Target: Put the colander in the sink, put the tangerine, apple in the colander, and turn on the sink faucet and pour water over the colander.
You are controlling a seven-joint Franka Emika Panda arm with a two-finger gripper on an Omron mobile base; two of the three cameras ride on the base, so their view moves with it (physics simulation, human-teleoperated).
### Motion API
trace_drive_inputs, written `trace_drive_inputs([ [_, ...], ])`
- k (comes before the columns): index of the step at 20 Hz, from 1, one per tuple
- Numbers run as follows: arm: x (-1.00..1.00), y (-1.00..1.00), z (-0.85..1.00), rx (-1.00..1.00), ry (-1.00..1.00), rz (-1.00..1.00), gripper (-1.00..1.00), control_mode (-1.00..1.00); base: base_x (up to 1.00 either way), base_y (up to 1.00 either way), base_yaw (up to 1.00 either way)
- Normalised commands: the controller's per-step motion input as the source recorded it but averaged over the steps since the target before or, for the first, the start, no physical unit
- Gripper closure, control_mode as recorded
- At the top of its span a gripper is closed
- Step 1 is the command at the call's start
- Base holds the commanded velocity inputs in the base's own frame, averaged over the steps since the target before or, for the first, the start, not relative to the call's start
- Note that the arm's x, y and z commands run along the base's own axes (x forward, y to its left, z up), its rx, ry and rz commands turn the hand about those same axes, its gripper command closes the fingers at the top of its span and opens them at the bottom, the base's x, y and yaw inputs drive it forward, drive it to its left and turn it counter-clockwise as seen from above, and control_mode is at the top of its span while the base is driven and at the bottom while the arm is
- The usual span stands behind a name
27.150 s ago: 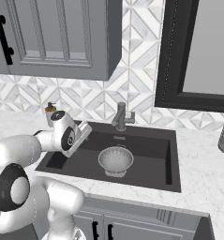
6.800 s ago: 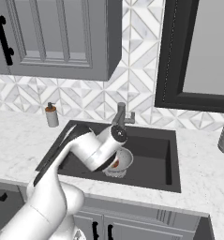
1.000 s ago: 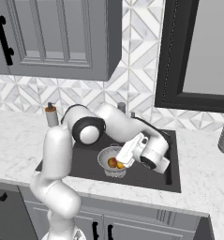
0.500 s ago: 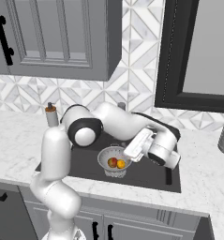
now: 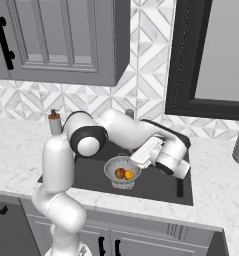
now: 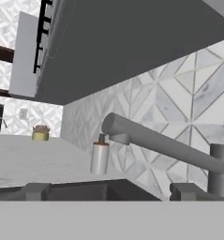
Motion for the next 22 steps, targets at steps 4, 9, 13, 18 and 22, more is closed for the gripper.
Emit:
trace_drive_inputs([
  [4,0.17,0.13,0.09,0.08,-0.03,-0.01,-1.00,-1.00,0.00,0.00,0.00],
  [9,0.20,0.00,0.35,0.03,0.00,0.00,-1.00,-1.00,0.00,0.00,0.00],
  [13,0.15,0.01,0.21,0.02,0.00,0.00,-1.00,-1.00,0.00,0.00,0.00],
  [18,0.13,0.04,0.00,0.00,0.00,0.00,-1.00,-1.00,0.00,0.00,0.00],
  [22,0.13,0.02,0.01,0.02,0.00,0.00,-1.00,-1.00,0.00,0.00,0.00],
])
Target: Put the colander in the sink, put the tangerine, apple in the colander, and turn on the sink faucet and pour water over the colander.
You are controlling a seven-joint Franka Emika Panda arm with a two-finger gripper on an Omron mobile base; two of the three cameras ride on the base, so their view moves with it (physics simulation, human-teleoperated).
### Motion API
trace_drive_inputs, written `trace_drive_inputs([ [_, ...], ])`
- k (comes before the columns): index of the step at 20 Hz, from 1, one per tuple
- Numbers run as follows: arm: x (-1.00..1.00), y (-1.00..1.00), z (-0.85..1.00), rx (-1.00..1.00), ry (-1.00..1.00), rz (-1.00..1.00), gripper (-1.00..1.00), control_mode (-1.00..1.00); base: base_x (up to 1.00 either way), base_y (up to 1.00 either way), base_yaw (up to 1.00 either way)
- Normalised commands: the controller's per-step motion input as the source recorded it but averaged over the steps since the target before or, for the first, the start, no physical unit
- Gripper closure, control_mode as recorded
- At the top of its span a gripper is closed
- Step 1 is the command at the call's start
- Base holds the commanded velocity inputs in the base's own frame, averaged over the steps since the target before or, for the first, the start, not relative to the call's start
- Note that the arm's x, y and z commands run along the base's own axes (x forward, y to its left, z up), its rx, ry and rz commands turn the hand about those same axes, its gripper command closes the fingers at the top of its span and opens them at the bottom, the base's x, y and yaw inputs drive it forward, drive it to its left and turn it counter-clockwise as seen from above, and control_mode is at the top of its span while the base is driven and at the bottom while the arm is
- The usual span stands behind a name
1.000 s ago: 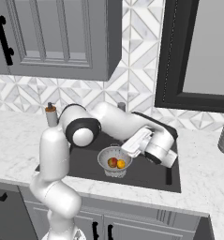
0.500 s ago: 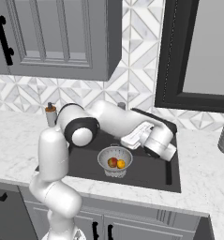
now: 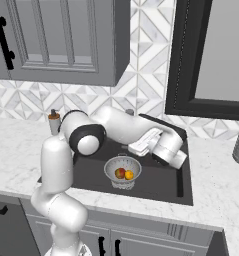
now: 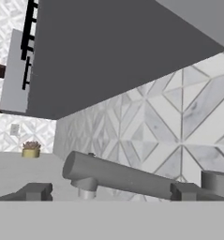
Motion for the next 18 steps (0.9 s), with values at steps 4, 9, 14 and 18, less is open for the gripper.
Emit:
trace_drive_inputs([
  [4,0.16,0.02,0.02,0.03,0.00,0.00,-1.00,-1.00,0.00,0.00,0.00],
  [9,0.23,0.05,0.00,0.02,0.00,0.00,-1.00,-1.00,0.00,0.00,0.00],
  [14,0.35,0.02,0.00,0.00,0.00,0.00,-1.00,-1.00,0.00,0.00,0.00],
  [18,0.45,0.00,0.00,0.00,0.00,0.00,-1.00,-1.00,0.00,0.00,0.00],
])
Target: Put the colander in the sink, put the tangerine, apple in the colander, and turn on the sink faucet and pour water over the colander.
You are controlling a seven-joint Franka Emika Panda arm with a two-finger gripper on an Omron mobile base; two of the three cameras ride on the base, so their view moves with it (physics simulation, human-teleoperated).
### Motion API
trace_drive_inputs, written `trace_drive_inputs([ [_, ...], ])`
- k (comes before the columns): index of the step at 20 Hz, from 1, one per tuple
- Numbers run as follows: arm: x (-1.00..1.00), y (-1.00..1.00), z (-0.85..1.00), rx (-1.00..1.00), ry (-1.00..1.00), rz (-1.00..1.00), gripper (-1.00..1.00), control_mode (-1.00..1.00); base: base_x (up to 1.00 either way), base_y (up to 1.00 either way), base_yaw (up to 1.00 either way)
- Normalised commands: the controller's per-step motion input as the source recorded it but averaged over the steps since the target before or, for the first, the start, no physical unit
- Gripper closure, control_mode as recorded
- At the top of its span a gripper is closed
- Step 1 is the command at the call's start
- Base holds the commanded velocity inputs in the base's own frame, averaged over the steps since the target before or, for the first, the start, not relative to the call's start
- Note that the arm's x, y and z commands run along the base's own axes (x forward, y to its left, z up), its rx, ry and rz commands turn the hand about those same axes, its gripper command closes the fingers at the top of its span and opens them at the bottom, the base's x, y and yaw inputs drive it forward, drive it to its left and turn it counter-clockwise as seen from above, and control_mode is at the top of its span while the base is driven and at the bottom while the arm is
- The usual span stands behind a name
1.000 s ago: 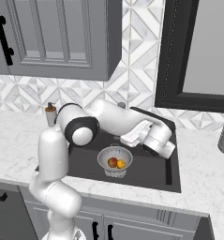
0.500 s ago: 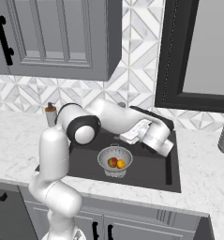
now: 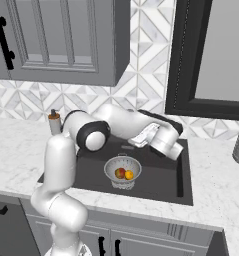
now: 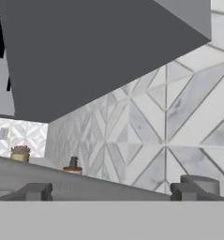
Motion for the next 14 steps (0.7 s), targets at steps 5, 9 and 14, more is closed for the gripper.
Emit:
trace_drive_inputs([
  [5,0.47,0.00,-0.18,0.00,0.01,0.00,-1.00,-1.00,0.00,0.00,0.00],
  [9,0.47,-0.01,-0.35,0.00,0.01,0.00,-1.00,-1.00,0.00,0.00,0.00],
  [14,0.46,-0.11,-0.27,0.02,0.00,0.00,-1.00,-1.00,0.00,0.00,0.00],
])
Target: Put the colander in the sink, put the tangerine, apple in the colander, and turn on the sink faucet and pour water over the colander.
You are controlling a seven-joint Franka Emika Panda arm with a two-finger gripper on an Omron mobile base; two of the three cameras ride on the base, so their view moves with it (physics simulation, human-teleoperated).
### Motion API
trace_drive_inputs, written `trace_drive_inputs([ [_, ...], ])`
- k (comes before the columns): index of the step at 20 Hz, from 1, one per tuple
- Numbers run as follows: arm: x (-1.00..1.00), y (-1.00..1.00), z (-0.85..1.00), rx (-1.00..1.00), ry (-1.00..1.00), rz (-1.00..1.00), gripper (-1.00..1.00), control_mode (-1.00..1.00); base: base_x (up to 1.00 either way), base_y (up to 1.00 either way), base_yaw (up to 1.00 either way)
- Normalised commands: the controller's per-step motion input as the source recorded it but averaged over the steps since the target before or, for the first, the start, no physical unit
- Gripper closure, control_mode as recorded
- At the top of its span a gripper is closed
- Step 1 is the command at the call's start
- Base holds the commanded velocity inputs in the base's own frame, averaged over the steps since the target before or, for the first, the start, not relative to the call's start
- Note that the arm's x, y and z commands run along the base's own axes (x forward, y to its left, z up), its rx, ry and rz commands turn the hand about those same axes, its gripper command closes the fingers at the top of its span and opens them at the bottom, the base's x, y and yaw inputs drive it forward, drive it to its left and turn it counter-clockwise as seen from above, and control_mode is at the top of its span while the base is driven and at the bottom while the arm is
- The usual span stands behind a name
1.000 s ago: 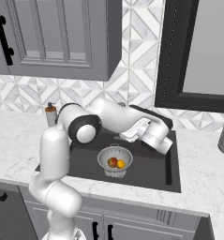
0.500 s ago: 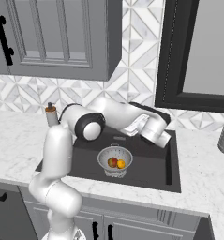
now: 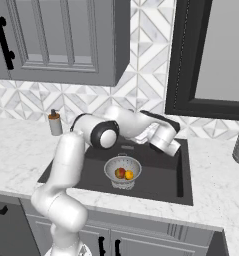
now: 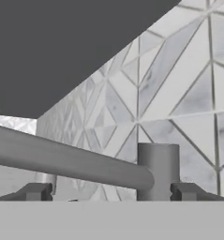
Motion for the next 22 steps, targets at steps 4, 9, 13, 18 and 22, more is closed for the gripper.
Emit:
trace_drive_inputs([
  [4,0.34,-0.37,0.00,0.11,0.00,0.00,-1.00,-1.00,0.00,0.00,0.00],
  [9,0.25,-0.17,-0.08,0.06,0.00,0.00,-1.00,-1.00,0.00,0.00,0.00],
  [13,0.27,0.24,-0.15,0.00,0.00,0.00,-1.00,-1.00,0.00,0.00,0.00],
  [18,0.26,0.35,-0.01,0.00,0.00,0.00,-1.00,-1.00,0.00,0.00,0.00],
  [22,0.22,0.06,0.00,0.00,0.00,0.00,-1.00,-1.00,0.00,0.00,0.00],
])
